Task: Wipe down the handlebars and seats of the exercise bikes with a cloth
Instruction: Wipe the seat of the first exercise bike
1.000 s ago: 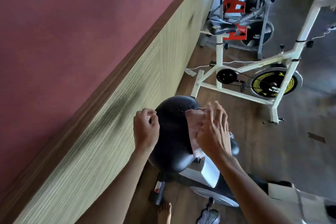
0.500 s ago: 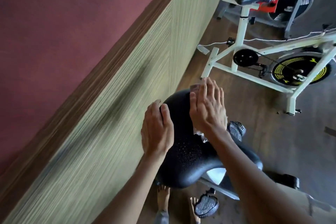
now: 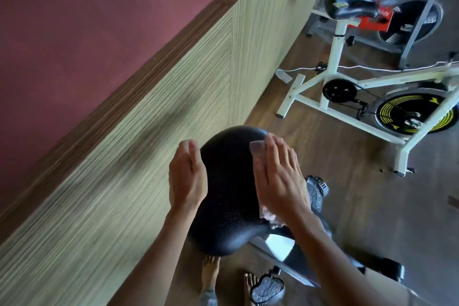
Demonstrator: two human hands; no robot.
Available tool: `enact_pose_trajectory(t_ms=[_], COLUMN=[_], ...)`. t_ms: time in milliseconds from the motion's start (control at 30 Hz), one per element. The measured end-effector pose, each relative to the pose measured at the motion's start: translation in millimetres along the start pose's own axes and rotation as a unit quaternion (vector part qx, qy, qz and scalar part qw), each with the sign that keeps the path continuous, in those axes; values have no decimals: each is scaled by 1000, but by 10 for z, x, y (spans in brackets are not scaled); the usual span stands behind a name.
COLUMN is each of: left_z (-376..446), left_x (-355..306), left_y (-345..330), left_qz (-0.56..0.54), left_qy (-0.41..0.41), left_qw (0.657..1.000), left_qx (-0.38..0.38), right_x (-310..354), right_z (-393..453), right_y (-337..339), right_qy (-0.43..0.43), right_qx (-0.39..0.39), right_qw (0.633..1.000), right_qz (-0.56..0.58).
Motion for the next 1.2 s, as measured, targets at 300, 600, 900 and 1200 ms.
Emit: enact_pose_trajectory(t_ms=[300,600,900,1200], left_z=[27,-68,14,-214], left_x=[-3,22,32,128], left_y=[-15,135,93,630], left_qz=[-7,-100,-144,-304], left_qy=[-33,-66,-75,-140], left_qw=[999,988,982,907], left_qx=[-39,-100,-97,-256], right_x=[329,441,357,1608], right_z=[911,-520,681,459], right_y=[-206,28,-174,-525], right_qy=[36,187,52,313], right_qx=[5,4,-15,87], right_qw=[998,980,997,940], right_qz=[-56,-68,-64,-106])
Point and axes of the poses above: each hand's wrist, its own z-axis towards the middle knuckle, its own y-axis out of the back of the hand, x = y × z, the point moved 8 cm from there along z, towards the middle knuckle, and after that the axes turned 10 degrees about -z, right-handed, at the moved point
